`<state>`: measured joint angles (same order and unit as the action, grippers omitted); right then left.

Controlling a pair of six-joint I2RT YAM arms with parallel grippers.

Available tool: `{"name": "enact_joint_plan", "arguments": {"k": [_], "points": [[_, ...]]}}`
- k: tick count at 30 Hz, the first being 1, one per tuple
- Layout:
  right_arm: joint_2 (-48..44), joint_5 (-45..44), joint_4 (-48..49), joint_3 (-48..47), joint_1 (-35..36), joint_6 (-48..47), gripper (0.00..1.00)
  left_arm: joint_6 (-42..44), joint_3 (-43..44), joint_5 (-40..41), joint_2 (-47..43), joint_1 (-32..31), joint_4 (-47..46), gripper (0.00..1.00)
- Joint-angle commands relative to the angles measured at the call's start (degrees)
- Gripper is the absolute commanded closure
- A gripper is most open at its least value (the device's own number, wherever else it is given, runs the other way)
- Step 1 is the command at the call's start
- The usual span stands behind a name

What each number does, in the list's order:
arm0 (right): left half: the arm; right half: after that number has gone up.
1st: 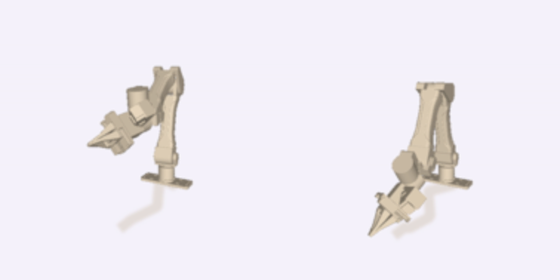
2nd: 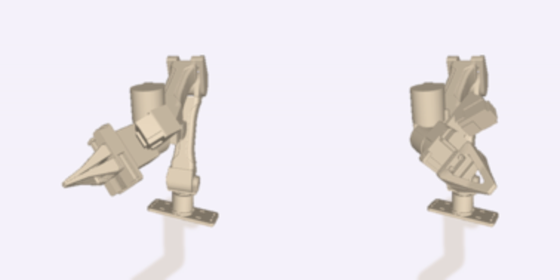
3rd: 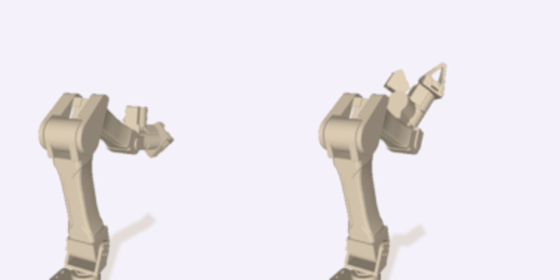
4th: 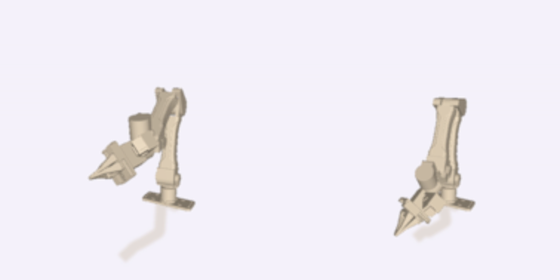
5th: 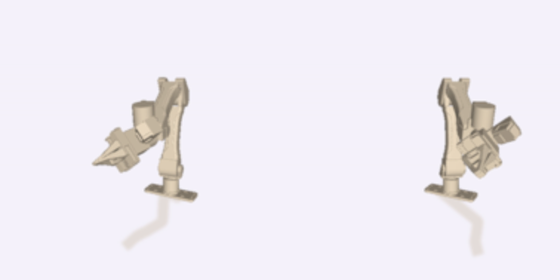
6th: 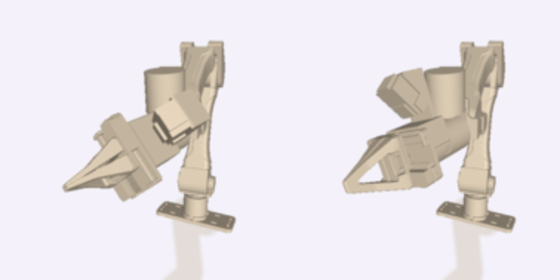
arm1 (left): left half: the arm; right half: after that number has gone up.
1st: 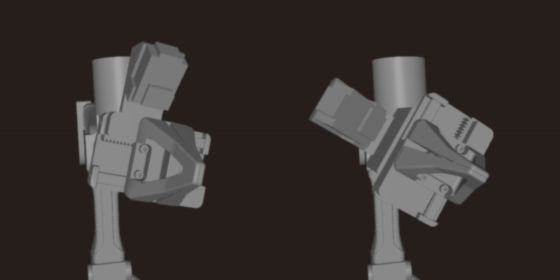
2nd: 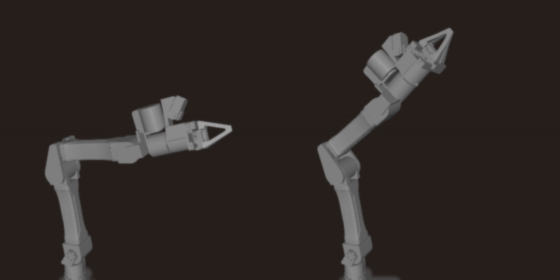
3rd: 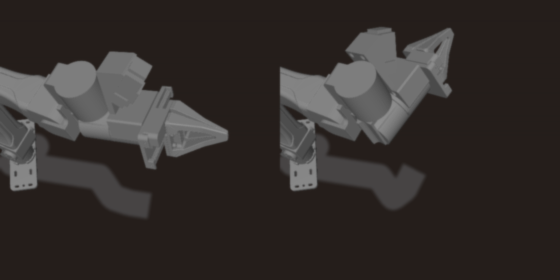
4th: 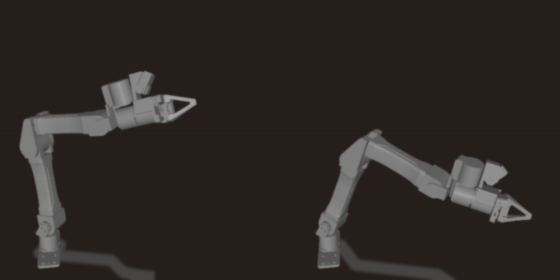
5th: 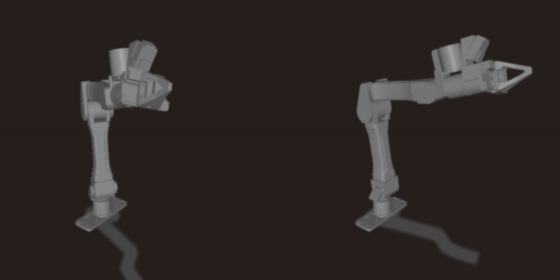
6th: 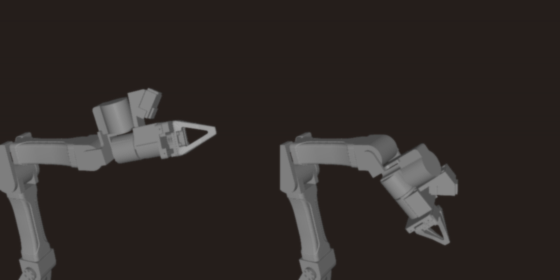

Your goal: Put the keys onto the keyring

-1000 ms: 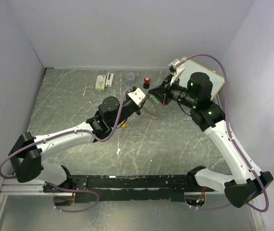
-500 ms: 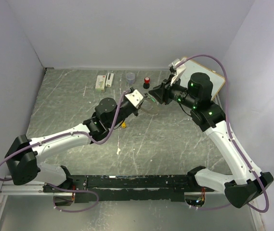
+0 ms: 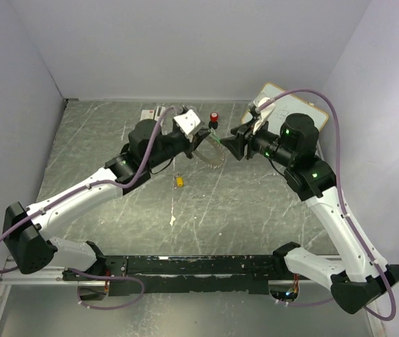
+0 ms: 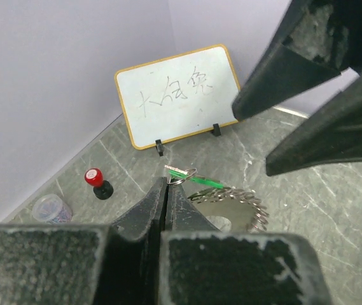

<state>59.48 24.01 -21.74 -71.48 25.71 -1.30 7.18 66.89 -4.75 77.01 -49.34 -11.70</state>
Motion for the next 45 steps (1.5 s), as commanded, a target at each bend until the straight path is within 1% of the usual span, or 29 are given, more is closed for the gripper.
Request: {"name": "enact_joint_plan", "arguments": {"k": [1, 7, 14, 23, 33, 38, 40, 42, 45], "points": [[-1.84, 0.71, 0.81, 2.03, -0.11, -2.57, 0.53, -3.93, 5.69, -7.38, -0.33, 2.85, 5.76, 0.93], [-2.12, 3.29, 2.77, 3.21, -0.1, -2.83, 0.53, -5.7, 8.43, -14.72, 1.31, 5.2, 8.77, 0.93], [-1.01, 4.5, 4.75, 3.1, -0.03, -1.73, 0.53, -6.25, 9.8, -19.94, 2.57, 5.66, 9.97, 0.93], [1.99, 7.33, 6.53, 3.2, 0.01, -0.33, 0.53, -6.65, 10.29, -21.59, 2.9, 5.66, 9.86, 0.93], [3.29, 7.17, 7.22, 3.23, 0.72, 0.31, 0.54, -6.43, 11.62, -22.9, 3.62, 5.66, 10.4, 0.93], [2.23, 6.23, 8.55, 3.03, 0.74, 0.34, 0.58, -6.28, 11.56, -23.38, 3.92, 5.66, 10.76, 0.93], [2.41, 6.43, 8.32, 2.52, 0.73, 0.14, 0.61, -6.45, 11.43, -23.67, 4.1, 5.66, 10.65, 0.93], [2.6, 6.61, 8.2, 2.24, 0.74, 0.11, 0.65, -6.48, 11.42, -23.84, 4.27, 5.73, 10.69, 0.93], [2.56, 6.62, 8.29, 2.11, 0.75, 0.0, 0.75, -6.39, 11.5, -24.22, 4.41, 5.66, 10.88, 0.93]]}}
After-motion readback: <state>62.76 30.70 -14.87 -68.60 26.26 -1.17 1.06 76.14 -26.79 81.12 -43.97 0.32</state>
